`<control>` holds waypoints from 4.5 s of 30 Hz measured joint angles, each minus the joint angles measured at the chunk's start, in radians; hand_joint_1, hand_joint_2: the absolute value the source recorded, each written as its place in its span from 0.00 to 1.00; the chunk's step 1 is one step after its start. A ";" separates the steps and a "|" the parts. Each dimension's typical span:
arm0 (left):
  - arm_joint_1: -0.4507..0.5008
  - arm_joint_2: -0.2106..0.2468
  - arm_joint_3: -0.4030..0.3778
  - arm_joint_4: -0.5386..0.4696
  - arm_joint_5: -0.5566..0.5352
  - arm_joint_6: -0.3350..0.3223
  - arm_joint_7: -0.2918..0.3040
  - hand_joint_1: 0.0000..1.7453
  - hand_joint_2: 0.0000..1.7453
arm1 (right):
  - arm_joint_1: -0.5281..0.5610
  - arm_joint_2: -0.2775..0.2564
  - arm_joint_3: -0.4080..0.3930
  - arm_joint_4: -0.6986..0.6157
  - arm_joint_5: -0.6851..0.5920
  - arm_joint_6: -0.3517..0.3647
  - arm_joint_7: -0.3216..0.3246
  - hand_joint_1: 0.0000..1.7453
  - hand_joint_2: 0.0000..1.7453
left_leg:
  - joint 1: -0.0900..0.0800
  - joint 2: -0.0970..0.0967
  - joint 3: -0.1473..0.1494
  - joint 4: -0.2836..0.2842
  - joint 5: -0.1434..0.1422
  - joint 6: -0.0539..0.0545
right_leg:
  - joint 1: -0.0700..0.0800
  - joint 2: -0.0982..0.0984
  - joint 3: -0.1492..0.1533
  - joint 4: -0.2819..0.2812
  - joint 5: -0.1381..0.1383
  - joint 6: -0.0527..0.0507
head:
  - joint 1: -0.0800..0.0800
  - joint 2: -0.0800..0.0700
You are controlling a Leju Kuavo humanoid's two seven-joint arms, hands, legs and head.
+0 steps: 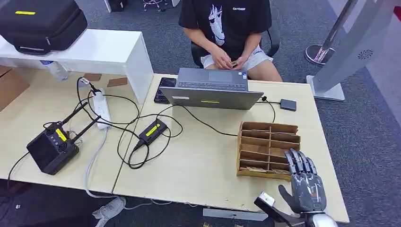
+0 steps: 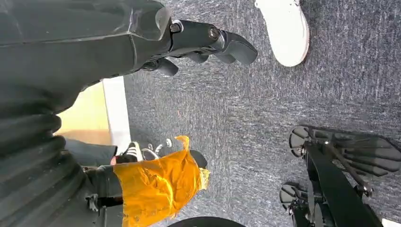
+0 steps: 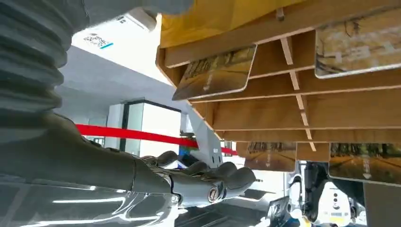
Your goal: Pass the card to the sensor for recognition and then transmit it.
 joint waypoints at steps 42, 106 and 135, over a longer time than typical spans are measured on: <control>0.000 0.001 -0.021 0.000 -0.015 -0.005 0.000 0.00 1.00 | -0.088 0.089 -0.140 0.240 -0.028 -0.174 -0.187 1.00 1.00 | 0.000 0.000 0.003 0.000 0.000 0.000 | 0.000 0.000 0.003 0.000 0.000 0.000 | 0.000 0.000; 0.000 0.005 -0.021 0.000 0.016 -0.002 -0.003 0.00 1.00 | 0.024 -0.042 0.175 -0.238 -0.160 0.022 -0.225 0.00 1.00 | 0.000 0.000 0.003 0.000 0.000 0.000 | 0.000 0.000 0.003 0.000 0.000 0.000 | 0.000 0.000; 0.000 0.005 -0.021 0.000 -0.002 -0.005 -0.003 0.00 1.00 | -0.073 0.050 0.186 0.008 -0.028 -0.062 -0.100 0.00 1.00 | 0.000 0.000 0.003 0.000 0.000 0.000 | 0.000 0.000 0.003 0.000 0.000 0.000 | 0.000 0.000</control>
